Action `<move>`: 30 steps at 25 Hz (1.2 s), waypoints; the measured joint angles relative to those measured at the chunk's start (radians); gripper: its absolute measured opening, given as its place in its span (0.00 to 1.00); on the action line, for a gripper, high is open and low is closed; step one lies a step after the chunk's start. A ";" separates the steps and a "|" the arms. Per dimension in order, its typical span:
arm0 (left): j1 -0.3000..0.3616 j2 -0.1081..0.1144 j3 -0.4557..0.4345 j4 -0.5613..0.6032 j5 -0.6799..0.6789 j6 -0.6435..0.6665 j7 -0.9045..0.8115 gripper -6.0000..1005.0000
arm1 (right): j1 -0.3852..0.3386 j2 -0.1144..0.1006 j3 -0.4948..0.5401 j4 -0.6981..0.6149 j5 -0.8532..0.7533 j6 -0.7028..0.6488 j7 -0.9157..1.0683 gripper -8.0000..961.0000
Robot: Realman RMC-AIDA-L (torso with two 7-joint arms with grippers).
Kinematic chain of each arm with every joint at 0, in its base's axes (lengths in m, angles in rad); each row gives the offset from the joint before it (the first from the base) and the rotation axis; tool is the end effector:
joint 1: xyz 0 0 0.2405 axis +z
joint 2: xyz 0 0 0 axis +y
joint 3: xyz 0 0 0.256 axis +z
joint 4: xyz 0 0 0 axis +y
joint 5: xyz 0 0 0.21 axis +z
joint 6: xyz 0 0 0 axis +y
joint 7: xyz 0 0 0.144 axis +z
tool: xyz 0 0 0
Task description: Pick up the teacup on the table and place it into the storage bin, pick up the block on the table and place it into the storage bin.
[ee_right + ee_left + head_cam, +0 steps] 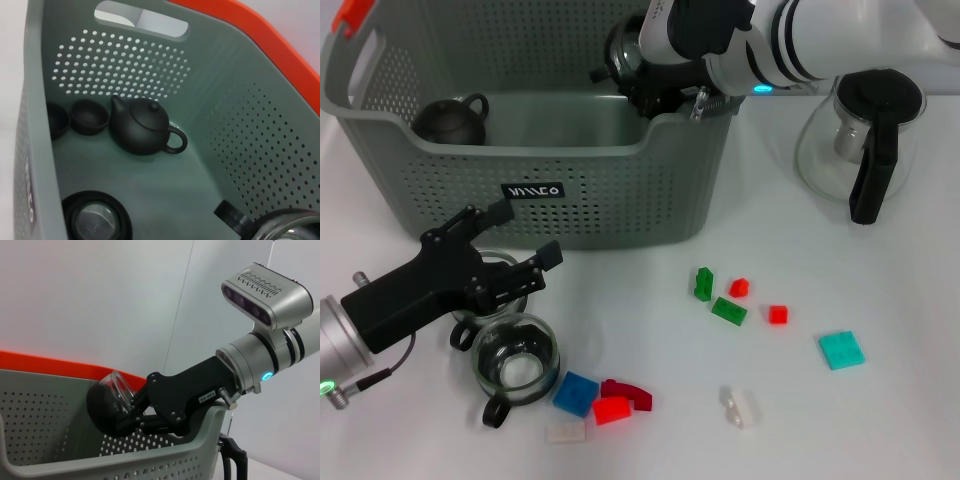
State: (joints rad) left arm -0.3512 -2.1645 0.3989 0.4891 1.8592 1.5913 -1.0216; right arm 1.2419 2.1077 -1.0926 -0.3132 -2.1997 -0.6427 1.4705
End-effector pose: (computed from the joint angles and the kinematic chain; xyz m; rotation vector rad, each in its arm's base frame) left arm -0.3060 0.2728 -0.0135 -2.2935 -0.6403 -0.9951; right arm 0.0810 0.4794 -0.0894 -2.5861 -0.1050 -0.0679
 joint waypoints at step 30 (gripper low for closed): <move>0.003 0.011 -0.003 0.024 -0.004 0.052 -0.010 0.94 | -0.421 -0.011 -0.164 -0.914 0.208 -0.308 0.329 0.77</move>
State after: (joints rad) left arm -0.3485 -2.1535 0.3956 0.5127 1.8552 1.6429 -1.0312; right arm 0.8208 2.0972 -1.2566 -1.2269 -1.9919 -0.9503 1.7990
